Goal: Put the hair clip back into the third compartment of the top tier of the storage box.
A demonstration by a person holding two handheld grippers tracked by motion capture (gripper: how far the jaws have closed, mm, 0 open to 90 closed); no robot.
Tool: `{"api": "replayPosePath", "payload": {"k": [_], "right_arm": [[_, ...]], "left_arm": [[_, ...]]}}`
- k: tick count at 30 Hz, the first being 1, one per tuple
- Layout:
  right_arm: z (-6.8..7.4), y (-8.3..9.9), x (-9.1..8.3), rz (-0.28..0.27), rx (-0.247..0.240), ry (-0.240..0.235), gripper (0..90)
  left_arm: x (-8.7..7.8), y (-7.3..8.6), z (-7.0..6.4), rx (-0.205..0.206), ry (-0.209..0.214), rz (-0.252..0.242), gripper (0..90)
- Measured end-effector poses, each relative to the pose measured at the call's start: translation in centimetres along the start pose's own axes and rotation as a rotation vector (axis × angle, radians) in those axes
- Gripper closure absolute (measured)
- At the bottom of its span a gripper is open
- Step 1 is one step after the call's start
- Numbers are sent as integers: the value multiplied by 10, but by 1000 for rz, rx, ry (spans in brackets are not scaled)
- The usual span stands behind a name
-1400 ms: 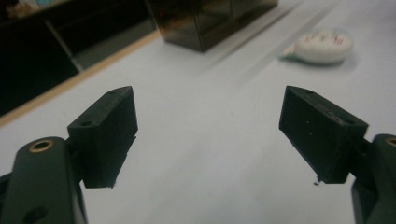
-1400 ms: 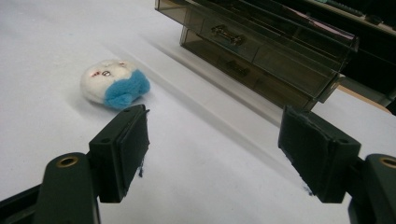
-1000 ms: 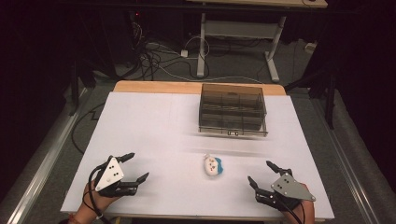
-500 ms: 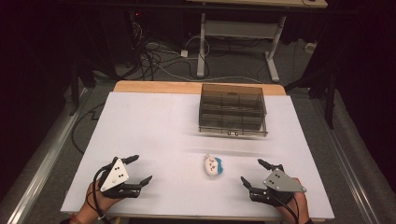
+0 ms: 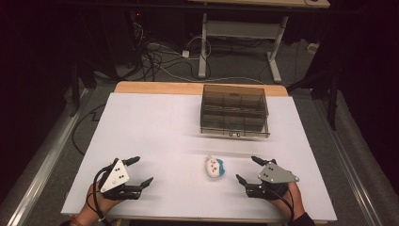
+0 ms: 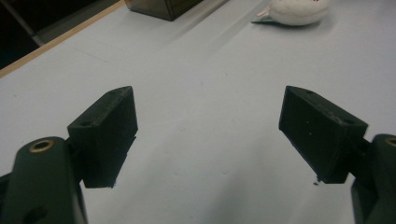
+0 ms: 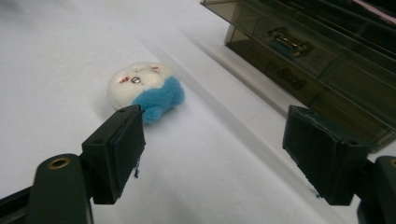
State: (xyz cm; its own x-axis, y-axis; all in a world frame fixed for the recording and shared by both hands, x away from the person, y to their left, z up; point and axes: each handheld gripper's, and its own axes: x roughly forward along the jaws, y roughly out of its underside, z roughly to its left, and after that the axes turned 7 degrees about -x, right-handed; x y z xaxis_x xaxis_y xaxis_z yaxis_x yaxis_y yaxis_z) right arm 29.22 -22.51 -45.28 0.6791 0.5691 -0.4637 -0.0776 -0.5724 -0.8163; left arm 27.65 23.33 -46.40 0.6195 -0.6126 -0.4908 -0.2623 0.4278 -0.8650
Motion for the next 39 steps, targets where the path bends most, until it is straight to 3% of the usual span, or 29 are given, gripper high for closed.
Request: {"api": "replayPosePath", "payload": {"k": [1, 5, 10, 22, 25, 28, 33, 39], "right_arm": [[-2, -2, 5, -1, 2, -33, 213], [-2, -6, 13, 9, -11, -49, 201], [0, -13, 27, 19, -36, -104, 192], [15, -25, 68, 103, -155, -236, 208], [15, -25, 77, 123, -171, -240, 218], [10, -24, 85, 126, -152, -253, 219], [10, -27, 91, 133, -160, -261, 220], [14, -31, 97, 147, -188, -275, 287]], "left_arm": [[0, 0, 0, 2, 0, 1, 188], [0, 0, 0, 0, -5, 3, 189], [-1, 0, 0, 2, -6, 6, 188], [1, 0, -1, 16, 3, 18, 189], [2, 1, -1, 16, 7, 24, 189], [2, 1, -2, 10, 17, 28, 189], [3, 1, -1, 20, 15, 27, 189], [4, 1, -2, 11, 22, 34, 189]]}}
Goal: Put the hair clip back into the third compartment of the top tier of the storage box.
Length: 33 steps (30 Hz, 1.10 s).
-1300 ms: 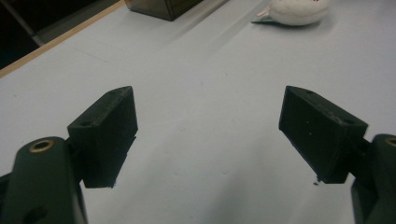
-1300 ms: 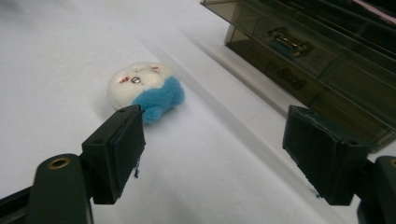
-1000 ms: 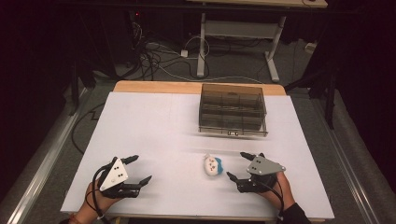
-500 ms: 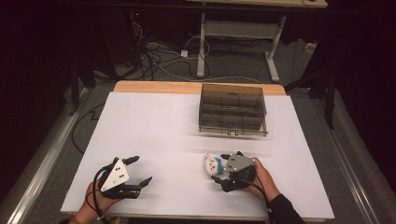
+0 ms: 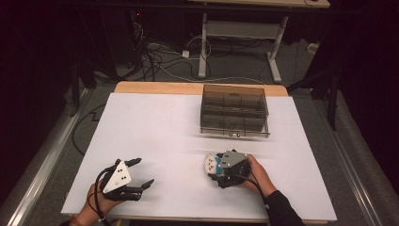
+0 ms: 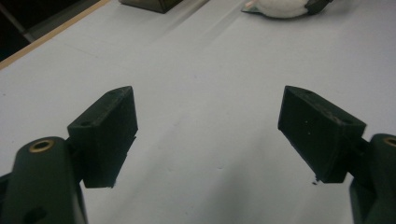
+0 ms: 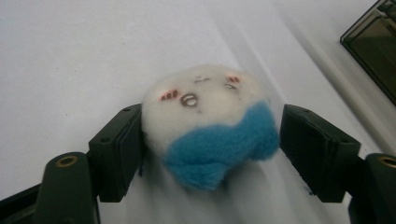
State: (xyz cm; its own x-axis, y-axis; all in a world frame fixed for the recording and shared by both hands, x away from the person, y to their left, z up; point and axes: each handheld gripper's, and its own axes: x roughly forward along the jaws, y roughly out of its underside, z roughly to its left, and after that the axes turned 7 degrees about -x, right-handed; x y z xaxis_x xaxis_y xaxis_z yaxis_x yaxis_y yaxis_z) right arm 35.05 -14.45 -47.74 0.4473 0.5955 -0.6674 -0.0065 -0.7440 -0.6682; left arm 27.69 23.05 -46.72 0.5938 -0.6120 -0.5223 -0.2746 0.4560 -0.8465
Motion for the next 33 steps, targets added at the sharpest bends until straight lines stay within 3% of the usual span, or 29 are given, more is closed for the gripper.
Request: {"api": "replayPosePath", "payload": {"k": [6, 10, 22, 33], "right_arm": [[0, 0, -1, -1, 23, 5, 337], [2, -1, -3, -35, 35, -5, 345], [14, -7, -16, -54, 33, 39, 346], [24, -11, -38, -88, 31, 113, 346]], "left_arm": [[0, 0, 0, 10, -8, -4, 188], [0, 0, 0, 13, -6, -5, 188], [-1, 0, 0, 13, -10, -8, 187], [-2, 0, 0, 17, -10, -11, 188]]}}
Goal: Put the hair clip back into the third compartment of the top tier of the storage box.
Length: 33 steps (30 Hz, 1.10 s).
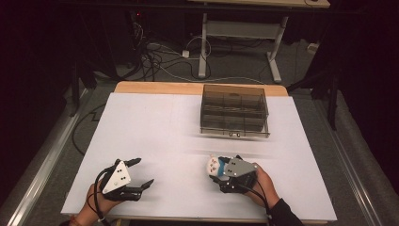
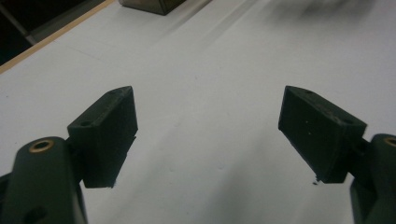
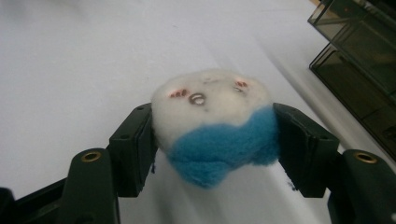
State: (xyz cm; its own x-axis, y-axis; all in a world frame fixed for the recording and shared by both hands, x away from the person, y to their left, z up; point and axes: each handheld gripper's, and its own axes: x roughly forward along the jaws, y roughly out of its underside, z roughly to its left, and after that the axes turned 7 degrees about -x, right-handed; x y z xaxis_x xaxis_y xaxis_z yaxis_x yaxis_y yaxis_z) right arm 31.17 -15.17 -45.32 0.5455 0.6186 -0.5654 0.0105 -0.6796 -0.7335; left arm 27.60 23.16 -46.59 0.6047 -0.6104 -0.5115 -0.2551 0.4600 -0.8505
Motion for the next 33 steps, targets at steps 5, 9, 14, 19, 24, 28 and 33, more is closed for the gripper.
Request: {"api": "replayPosePath", "payload": {"k": [5, 9, 14, 19, 24, 28, 33], "right_arm": [[1, -5, -8, -22, -2, 25, 346], [0, -8, -16, -39, -7, 56, 346], [-1, -10, -21, -53, 1, 83, 346], [-2, -11, -25, -69, -5, 123, 346], [-6, -11, -31, -83, 3, 151, 345], [-9, -10, -35, -87, 4, 189, 345], [-14, -9, -40, -87, 8, 241, 344]], "left_arm": [[0, 0, 0, 2, -2, 2, 187], [1, 0, 0, 5, -2, 2, 187], [0, 1, 0, 9, -5, 2, 187], [1, 1, -1, 15, -6, 8, 187], [1, 1, -1, 13, -6, 5, 187], [1, 1, 0, 13, -6, 3, 187], [0, 0, -1, 12, -7, -1, 187]]}}
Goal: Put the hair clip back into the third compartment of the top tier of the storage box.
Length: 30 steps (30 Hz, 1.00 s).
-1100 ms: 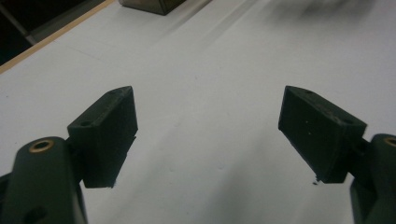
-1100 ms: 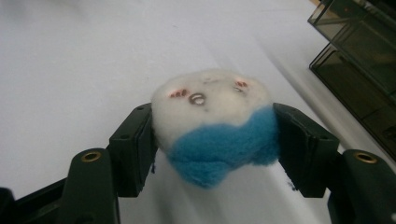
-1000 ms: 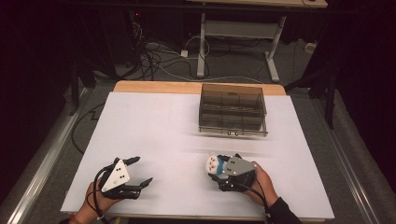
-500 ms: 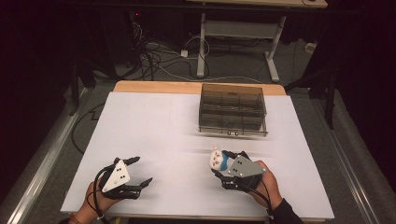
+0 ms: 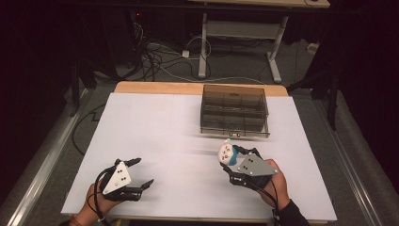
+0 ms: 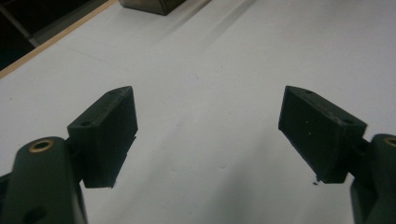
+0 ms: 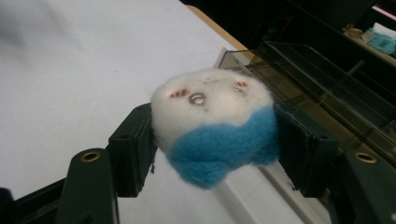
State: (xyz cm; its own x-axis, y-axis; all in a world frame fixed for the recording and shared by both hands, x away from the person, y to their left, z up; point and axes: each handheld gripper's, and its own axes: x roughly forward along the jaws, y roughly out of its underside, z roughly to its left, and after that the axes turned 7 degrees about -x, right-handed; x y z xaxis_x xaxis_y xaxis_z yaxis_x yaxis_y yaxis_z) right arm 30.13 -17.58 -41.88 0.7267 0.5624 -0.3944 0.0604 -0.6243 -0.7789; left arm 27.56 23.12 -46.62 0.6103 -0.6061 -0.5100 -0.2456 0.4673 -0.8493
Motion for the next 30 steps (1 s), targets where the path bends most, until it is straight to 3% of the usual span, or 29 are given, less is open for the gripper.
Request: {"api": "replayPosePath", "payload": {"k": [20, 30], "right_arm": [[-28, 12, -13, 19, 54, 185, 345], [-42, 20, -13, 40, 83, 235, 344]], "left_arm": [[-2, -1, 1, 1, -3, -8, 186], [-1, -1, 0, -2, 2, -6, 186]]}}
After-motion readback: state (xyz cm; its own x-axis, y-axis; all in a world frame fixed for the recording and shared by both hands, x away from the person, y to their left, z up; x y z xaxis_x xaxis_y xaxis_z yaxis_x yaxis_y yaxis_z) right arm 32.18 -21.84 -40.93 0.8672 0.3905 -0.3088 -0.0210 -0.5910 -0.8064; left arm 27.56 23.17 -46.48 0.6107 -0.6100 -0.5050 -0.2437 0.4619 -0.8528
